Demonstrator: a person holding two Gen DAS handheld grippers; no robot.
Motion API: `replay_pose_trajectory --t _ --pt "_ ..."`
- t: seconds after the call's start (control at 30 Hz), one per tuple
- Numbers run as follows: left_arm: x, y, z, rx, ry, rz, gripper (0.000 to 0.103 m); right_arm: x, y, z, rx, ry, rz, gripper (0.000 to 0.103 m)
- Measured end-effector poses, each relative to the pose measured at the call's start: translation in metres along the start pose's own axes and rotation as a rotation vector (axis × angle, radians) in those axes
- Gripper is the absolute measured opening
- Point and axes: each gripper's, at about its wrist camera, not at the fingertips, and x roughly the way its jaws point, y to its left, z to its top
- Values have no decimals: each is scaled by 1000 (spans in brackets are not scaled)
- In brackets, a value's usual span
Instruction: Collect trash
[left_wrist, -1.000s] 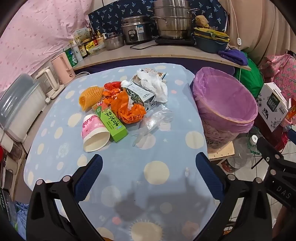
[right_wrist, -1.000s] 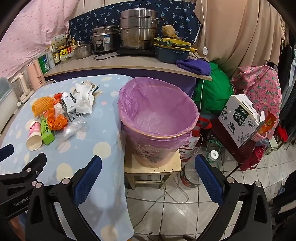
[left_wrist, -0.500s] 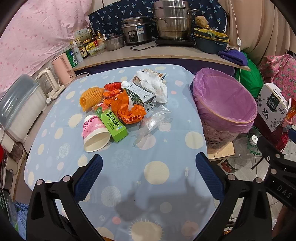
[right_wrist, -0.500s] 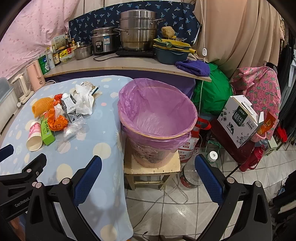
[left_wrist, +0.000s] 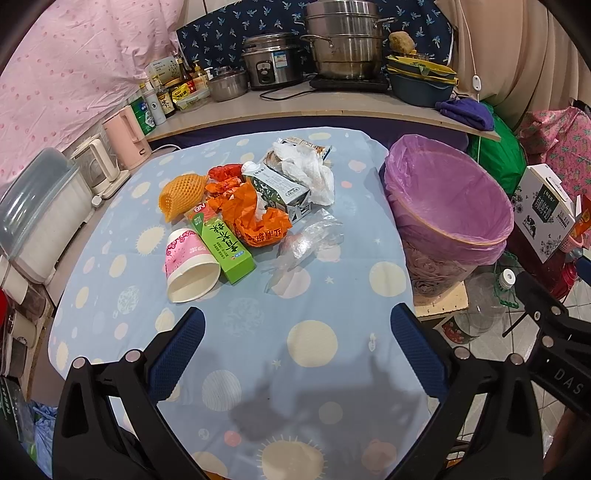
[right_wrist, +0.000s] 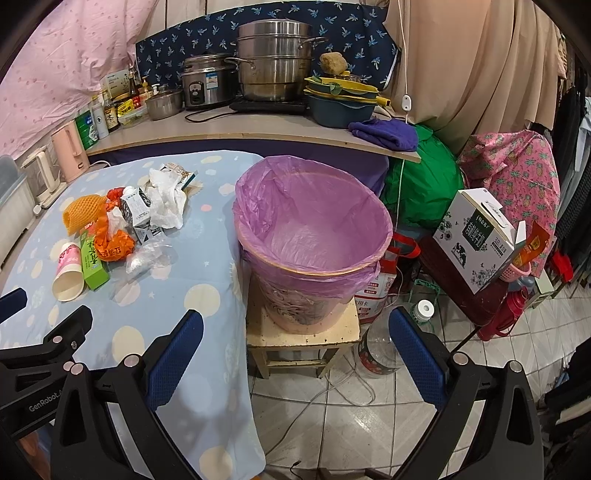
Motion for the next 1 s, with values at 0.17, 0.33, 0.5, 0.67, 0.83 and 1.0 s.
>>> replay_pose_trajectory --t 0.17,0.33,0.5,0.67,0.83,1.0 --pt "-2 1 0 1 0 -1 96 0 0 -1 -2 -1 0 96" --pt "-1 1 0 2 -1 0 96 0 0 -1 0 -2 1 96" --pt "-1 1 -1 1 0 -2 96 0 1 -2 -1 -1 0 97" --pt "0 -2 0 1 2 1 96 0 1 -1 0 -1 0 96" --pt "-1 -3 0 2 -1 2 96 0 2 -3 0 -3 0 96" --pt "0 -4 0 2 -1 3 96 0 1 -2 -1 -2 1 96"
